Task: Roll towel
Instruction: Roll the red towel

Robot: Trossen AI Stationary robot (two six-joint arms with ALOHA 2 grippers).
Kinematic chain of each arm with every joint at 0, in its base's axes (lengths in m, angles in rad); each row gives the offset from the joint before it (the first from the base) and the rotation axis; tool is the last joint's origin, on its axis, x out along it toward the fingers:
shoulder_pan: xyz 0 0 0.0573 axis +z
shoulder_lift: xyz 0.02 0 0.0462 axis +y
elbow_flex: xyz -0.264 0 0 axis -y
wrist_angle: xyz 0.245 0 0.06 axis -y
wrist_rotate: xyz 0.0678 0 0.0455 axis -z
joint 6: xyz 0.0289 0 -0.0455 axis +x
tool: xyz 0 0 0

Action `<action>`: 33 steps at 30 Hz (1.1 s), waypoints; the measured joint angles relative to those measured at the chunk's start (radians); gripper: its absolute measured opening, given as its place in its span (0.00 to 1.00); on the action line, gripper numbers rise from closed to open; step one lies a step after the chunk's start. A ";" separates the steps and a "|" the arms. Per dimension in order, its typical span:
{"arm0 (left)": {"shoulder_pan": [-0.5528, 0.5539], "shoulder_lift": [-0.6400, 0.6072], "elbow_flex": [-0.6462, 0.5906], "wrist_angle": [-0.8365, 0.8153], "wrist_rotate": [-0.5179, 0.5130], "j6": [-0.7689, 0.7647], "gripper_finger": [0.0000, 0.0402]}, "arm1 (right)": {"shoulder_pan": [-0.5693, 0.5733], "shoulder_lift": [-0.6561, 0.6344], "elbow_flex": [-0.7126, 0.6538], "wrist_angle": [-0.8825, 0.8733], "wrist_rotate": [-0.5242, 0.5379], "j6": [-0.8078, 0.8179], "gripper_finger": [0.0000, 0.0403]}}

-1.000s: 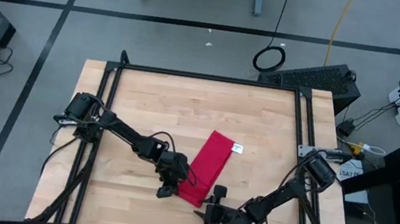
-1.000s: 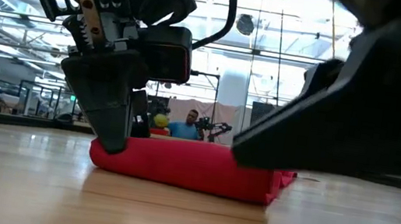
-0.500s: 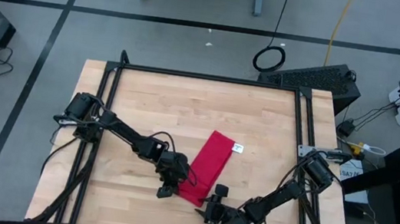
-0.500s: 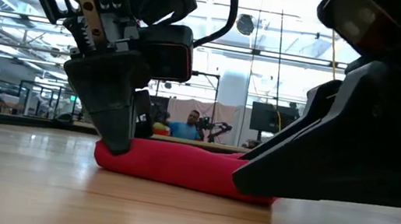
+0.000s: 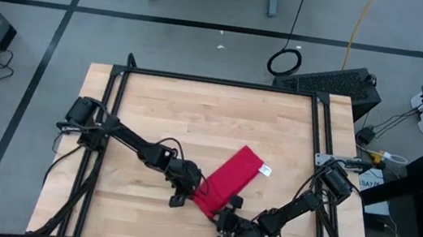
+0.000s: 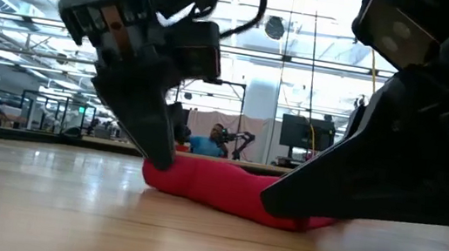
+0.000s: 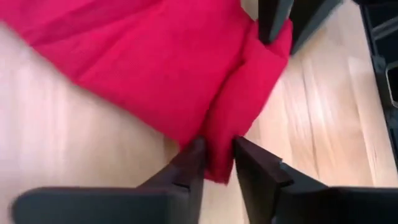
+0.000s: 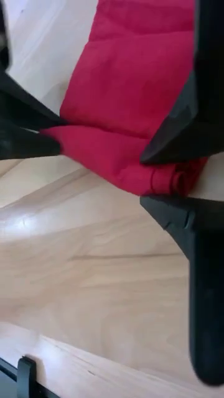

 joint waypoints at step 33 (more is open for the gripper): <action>-0.383 0.023 -0.061 0.162 -0.796 0.493 0.35 | 0.014 0.002 -0.002 -0.018 -0.067 -0.157 0.13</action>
